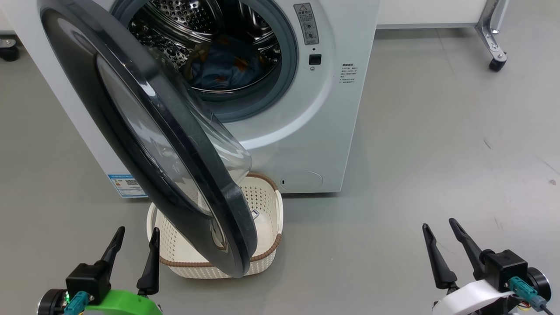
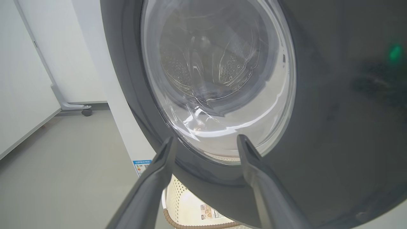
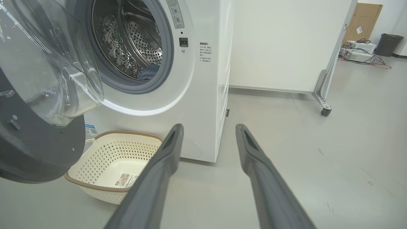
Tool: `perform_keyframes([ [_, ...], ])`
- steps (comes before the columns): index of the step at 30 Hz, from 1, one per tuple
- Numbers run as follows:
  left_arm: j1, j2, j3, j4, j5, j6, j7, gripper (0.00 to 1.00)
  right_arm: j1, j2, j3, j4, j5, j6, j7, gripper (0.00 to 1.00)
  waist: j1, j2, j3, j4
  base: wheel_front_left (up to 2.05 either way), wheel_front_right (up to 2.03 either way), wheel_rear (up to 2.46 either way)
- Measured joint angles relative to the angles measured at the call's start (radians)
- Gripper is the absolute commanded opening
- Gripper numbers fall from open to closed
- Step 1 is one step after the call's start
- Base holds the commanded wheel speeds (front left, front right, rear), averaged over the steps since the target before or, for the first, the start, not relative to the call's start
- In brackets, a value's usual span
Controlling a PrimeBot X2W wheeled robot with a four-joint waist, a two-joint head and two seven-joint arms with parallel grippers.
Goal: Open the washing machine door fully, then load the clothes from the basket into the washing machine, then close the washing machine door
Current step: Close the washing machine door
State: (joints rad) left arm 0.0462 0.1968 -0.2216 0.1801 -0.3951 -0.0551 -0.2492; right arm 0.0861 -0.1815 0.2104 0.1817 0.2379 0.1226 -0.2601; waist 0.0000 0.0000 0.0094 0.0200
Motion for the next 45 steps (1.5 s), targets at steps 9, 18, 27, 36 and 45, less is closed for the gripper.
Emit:
perform_keyframes([
  [9, 0.027, -0.030, 0.047, -0.007, 0.034, 0.000, 0.000, 1.00, 0.000, 0.000, 0.000, 0.000, 0.000, 0.000, 0.000, 0.00, 0.0000, 0.0000, 0.000, 0.001, 0.00, 0.00, 0.00],
  [18, 0.037, -0.054, 0.072, -0.012, 0.054, -0.008, 0.000, 1.00, 0.000, 0.004, 0.000, -0.001, 0.000, 0.000, 0.000, 0.00, 0.0000, 0.0000, 0.004, -0.001, 0.00, 0.00, 0.00],
  [27, 0.051, -0.067, 0.112, -0.010, 0.066, -0.021, 0.000, 1.00, -0.053, 0.017, 0.031, -0.053, 0.000, 0.000, 0.000, 0.00, 0.0000, 0.0000, 0.009, 0.002, 0.00, 0.00, 0.00],
  [36, 0.057, -0.083, 0.138, -0.003, 0.071, -0.026, 0.000, 1.00, -0.191, 0.021, 0.134, -0.169, -0.005, 0.000, 0.000, 0.00, 0.0000, 0.0000, 0.012, 0.012, 0.00, 0.00, 0.00],
  [45, 0.056, -0.094, 0.149, 0.003, 0.097, -0.042, 0.000, 1.00, -0.355, 0.048, 0.324, -0.303, -0.002, 0.000, 0.000, 0.00, 0.0000, 0.0000, 0.010, 0.037, 0.00, 0.00, 0.00],
])
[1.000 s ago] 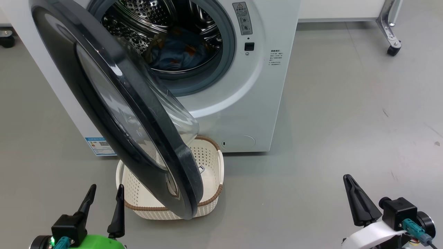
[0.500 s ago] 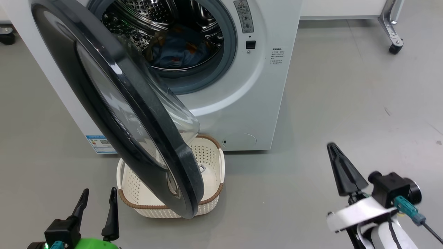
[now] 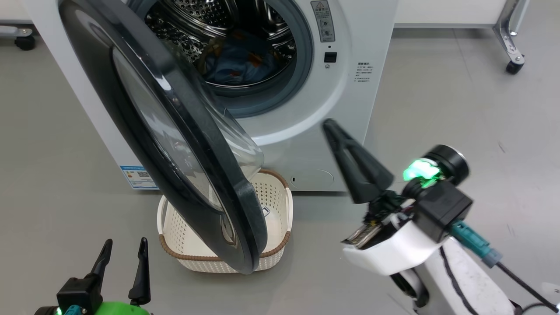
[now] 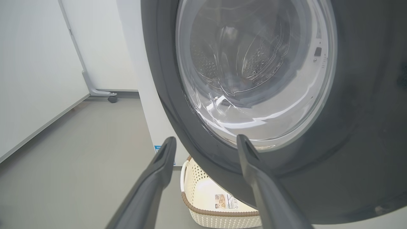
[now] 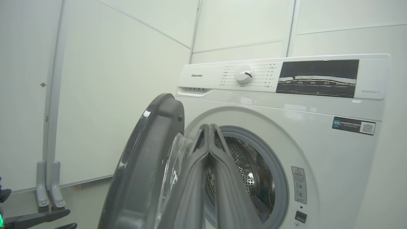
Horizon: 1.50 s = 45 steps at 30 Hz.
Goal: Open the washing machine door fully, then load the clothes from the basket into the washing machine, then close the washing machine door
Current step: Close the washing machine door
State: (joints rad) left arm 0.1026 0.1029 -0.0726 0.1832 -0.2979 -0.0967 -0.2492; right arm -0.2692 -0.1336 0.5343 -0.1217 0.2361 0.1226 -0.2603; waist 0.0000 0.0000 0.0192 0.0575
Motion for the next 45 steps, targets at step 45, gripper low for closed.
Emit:
perform_keyframes([
  [45, -0.028, -0.049, 0.006, 0.005, 0.002, -0.026, 0.000, 1.00, -0.042, 0.051, 0.352, 0.303, 0.250, 0.003, 0.000, 0.00, 0.0000, 0.0000, 0.071, 0.167, 0.00, 0.00, 0.00],
])
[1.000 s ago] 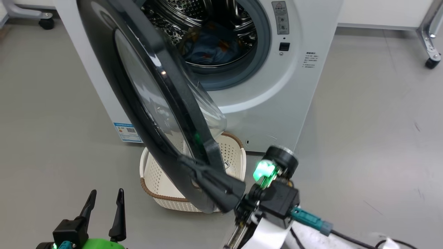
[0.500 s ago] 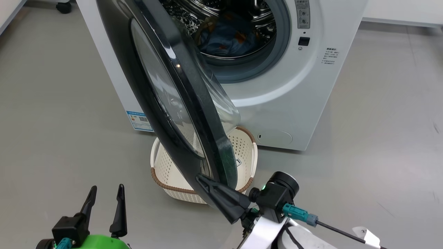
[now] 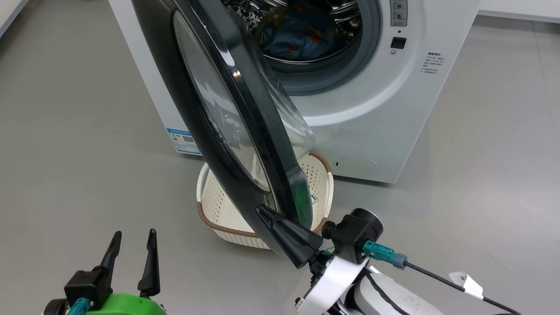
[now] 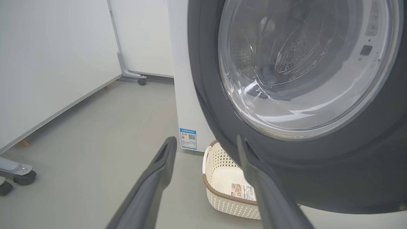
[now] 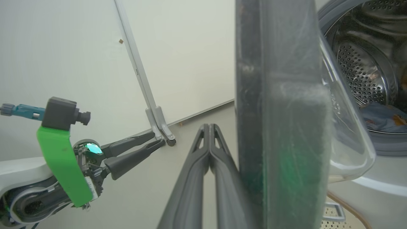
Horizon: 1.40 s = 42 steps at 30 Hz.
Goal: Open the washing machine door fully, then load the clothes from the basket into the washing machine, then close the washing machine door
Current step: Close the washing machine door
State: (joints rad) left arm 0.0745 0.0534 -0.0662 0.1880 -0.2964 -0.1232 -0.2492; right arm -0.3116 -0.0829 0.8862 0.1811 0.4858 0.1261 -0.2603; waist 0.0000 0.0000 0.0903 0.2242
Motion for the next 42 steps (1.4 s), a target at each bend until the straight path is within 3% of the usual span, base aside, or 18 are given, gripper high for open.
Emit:
perform_keyframes([
  [15, -0.013, -0.004, 0.028, -0.015, 0.000, -0.001, 0.000, 1.00, -0.030, 0.012, -0.095, 0.021, 0.007, 0.005, 0.000, 0.00, 0.0000, 0.0000, 0.045, -0.016, 0.00, 0.00, 0.00],
  [42, -0.074, -0.007, -0.013, -0.069, -0.025, -0.001, 0.000, 1.00, -0.122, 0.008, -0.291, 0.019, -0.047, 0.005, 0.000, 0.00, 0.0000, 0.0000, 0.176, -0.035, 0.00, 0.00, 0.00],
])
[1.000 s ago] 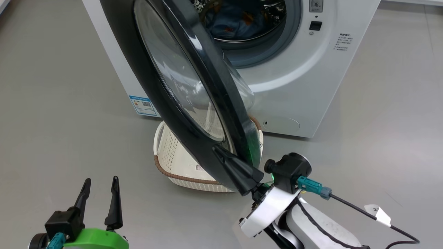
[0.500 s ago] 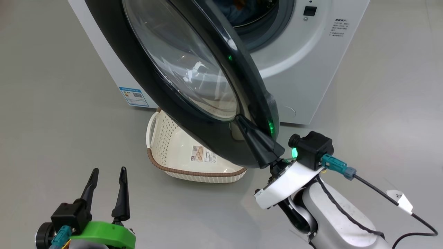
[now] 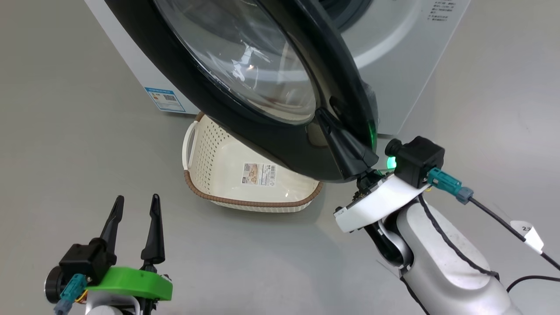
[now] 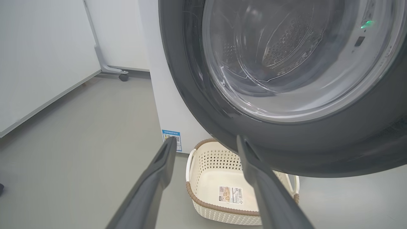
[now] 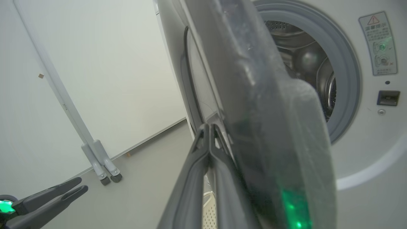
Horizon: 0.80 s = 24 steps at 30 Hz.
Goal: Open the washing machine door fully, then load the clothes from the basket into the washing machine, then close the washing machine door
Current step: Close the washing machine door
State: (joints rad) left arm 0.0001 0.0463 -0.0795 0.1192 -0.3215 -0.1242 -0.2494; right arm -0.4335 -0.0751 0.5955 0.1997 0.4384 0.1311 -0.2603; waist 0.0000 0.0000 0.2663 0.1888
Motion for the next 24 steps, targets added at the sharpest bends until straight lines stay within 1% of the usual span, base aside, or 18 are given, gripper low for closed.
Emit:
perform_keyframes([
  [5, -0.016, -0.001, -0.016, -0.013, -0.007, 0.000, -0.003, 1.00, -0.029, -0.005, -0.033, -0.006, -0.010, 0.000, 0.000, 0.00, 0.0000, 0.0000, 0.035, 0.003, 0.00, 0.00, 0.00],
  [20, -0.060, -0.003, -0.011, -0.044, -0.014, 0.000, -0.003, 1.00, -0.151, -0.019, -0.106, -0.027, -0.034, 0.000, 0.000, 0.00, 0.0000, 0.0000, 0.147, 0.001, 0.00, 0.00, 0.00],
  [24, -0.075, -0.004, -0.035, -0.061, -0.014, 0.000, -0.003, 1.00, -0.181, -0.024, -0.113, -0.027, -0.037, 0.000, 0.000, 0.00, 0.0001, 0.0000, 0.174, -0.004, 0.00, 0.00, 0.00],
])
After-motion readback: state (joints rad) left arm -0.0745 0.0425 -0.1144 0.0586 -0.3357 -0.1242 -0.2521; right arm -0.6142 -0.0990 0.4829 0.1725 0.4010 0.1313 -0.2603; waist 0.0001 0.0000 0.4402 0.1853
